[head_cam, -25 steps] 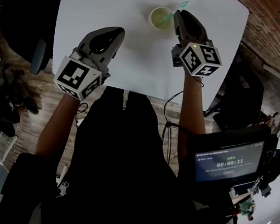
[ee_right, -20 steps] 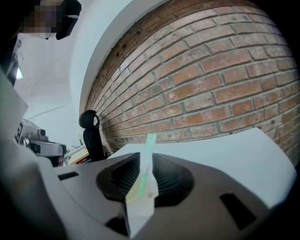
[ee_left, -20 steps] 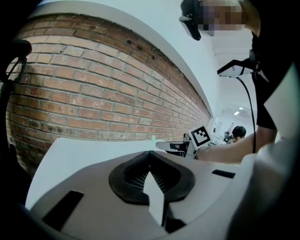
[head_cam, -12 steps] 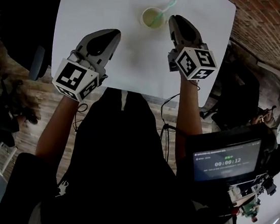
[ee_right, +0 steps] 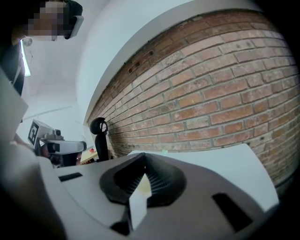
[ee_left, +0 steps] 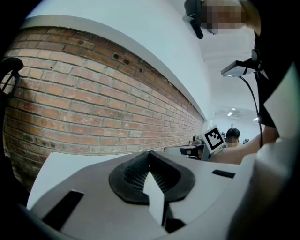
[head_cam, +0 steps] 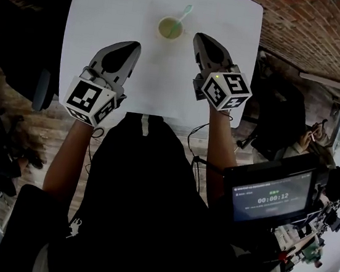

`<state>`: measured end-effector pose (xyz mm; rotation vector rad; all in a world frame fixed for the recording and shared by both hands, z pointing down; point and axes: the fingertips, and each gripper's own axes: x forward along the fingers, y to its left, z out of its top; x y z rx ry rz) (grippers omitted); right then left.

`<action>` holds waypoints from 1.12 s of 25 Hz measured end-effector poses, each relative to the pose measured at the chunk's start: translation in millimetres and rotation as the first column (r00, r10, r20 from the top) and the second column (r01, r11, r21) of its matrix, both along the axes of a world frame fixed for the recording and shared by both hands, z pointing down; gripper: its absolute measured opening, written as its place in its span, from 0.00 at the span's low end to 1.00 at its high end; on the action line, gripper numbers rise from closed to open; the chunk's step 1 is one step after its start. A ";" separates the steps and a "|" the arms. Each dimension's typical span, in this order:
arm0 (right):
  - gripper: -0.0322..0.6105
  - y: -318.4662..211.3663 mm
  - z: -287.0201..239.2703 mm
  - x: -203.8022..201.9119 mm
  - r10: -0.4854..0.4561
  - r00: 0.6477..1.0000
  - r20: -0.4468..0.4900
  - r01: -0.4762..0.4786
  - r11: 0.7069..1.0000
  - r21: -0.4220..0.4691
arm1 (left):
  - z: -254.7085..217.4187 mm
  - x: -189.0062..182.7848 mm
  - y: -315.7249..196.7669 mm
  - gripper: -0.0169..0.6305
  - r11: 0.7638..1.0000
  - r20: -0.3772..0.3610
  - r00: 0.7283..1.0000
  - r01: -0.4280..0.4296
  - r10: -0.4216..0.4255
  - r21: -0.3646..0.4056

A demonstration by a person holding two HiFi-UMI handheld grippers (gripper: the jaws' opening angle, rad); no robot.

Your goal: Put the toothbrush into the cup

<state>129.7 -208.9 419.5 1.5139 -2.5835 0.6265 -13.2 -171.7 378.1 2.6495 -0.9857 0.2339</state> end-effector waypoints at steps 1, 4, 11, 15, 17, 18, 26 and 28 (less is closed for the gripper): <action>0.06 4.0 -4.7 -0.3 0.002 1.000 0.000 -0.002 1.000 0.006 | -4.3 0.2 1.7 0.03 1.000 -0.002 1.000 -0.003 0.003 0.007; 0.06 19.6 -21.9 -4.2 0.008 1.000 -0.002 -0.008 1.000 0.028 | -21.0 -2.8 11.4 0.03 0.999 -0.009 1.000 -0.009 0.009 0.035; 0.06 30.6 -26.2 6.6 0.028 1.000 -0.008 -0.028 0.998 0.052 | -20.9 12.6 12.2 0.03 0.998 -0.031 0.999 -0.029 0.031 0.053; 0.06 39.4 -29.2 15.2 0.040 0.999 -0.011 -0.039 0.997 0.073 | -18.0 25.6 17.3 0.03 0.997 -0.032 0.998 -0.052 0.054 0.056; 0.06 49.5 -43.3 12.8 0.044 0.999 -0.007 -0.043 0.995 0.087 | -29.0 24.4 24.9 0.03 0.996 -0.032 0.998 -0.057 0.059 0.064; 0.06 54.5 -51.0 11.0 0.045 0.999 -0.004 -0.045 0.995 0.094 | -35.3 23.1 28.6 0.03 0.996 -0.032 0.998 -0.056 0.059 0.068; 0.06 62.1 -67.8 12.5 0.051 0.999 -0.003 -0.050 0.988 0.144 | -42.8 28.3 29.5 0.03 0.993 -0.040 0.997 -0.065 0.069 0.094; 0.06 67.6 -76.5 10.0 0.049 0.999 0.000 -0.049 0.986 0.159 | -51.1 28.0 30.8 0.03 0.992 -0.048 0.997 -0.061 0.067 0.112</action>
